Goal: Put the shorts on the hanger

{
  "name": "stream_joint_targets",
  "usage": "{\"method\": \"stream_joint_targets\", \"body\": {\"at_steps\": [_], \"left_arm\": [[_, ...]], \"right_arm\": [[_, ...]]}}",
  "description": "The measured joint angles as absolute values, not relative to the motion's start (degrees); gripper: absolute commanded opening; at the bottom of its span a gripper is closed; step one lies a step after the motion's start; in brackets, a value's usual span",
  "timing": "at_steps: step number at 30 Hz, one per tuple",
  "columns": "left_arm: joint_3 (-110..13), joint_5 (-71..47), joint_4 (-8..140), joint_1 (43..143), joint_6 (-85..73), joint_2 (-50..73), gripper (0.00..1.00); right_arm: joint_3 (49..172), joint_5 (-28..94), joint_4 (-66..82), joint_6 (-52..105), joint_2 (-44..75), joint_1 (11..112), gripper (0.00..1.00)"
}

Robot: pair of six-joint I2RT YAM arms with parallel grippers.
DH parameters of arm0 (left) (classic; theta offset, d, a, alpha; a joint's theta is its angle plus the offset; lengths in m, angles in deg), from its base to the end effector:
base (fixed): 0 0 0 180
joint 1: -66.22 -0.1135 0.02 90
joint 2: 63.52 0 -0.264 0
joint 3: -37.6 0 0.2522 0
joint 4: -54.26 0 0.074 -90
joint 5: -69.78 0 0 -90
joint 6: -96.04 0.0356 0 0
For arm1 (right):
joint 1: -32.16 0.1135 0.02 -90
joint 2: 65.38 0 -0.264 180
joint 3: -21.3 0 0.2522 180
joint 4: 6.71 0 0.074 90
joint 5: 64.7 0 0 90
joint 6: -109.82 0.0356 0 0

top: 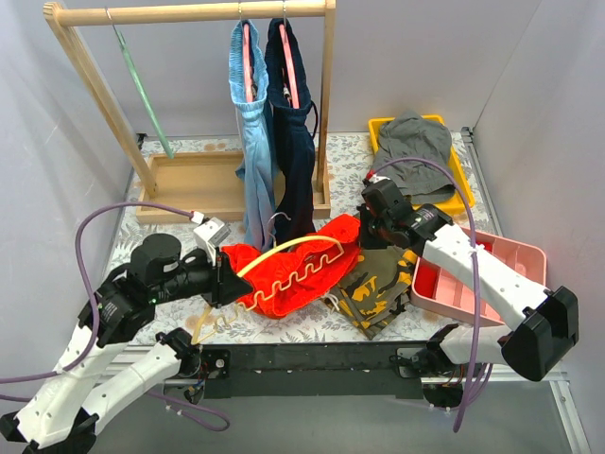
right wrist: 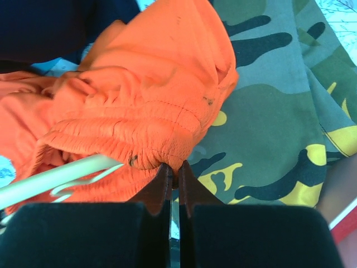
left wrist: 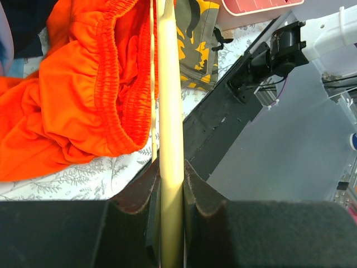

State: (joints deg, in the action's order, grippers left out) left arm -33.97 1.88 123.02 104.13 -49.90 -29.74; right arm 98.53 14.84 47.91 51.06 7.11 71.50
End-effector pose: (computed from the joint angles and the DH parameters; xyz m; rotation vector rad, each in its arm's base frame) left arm 0.0640 -0.0669 0.3598 -0.1129 2.3886 -1.2999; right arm 0.2068 0.1612 0.3027 -0.0913 2.4483 0.3336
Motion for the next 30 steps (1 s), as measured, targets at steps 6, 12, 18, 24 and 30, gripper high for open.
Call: {"method": "stream_joint_targets", "body": {"at_steps": [6, 12, 18, 24, 30], "left_arm": [[-33.99, 1.77, 119.72, 105.14, -47.56, -26.22, 0.00], [-33.97, -0.04, 116.23, 107.19, -44.74, -23.67, 0.00], [-33.24, -1.83, 112.31, 109.16, -41.93, -20.98, 0.00], [-32.13, -7.54, 108.86, 116.50, -40.61, -18.62, 0.00], [-30.38, -19.58, 106.83, 130.42, -41.62, -16.69, 0.00]], "right_arm": [[100.45, 16.68, 49.38, 51.08, 7.11, 71.50, 0.01], [100.93, 18.17, 50.62, 51.15, 7.11, 71.17, 0.01], [101.30, 18.60, 51.15, 51.19, 7.22, 71.12, 0.01], [102.59, 18.12, 53.01, 51.10, 8.55, 69.35, 0.01], [102.57, 19.33, 53.88, 50.93, 8.75, 65.27, 0.01]]}}
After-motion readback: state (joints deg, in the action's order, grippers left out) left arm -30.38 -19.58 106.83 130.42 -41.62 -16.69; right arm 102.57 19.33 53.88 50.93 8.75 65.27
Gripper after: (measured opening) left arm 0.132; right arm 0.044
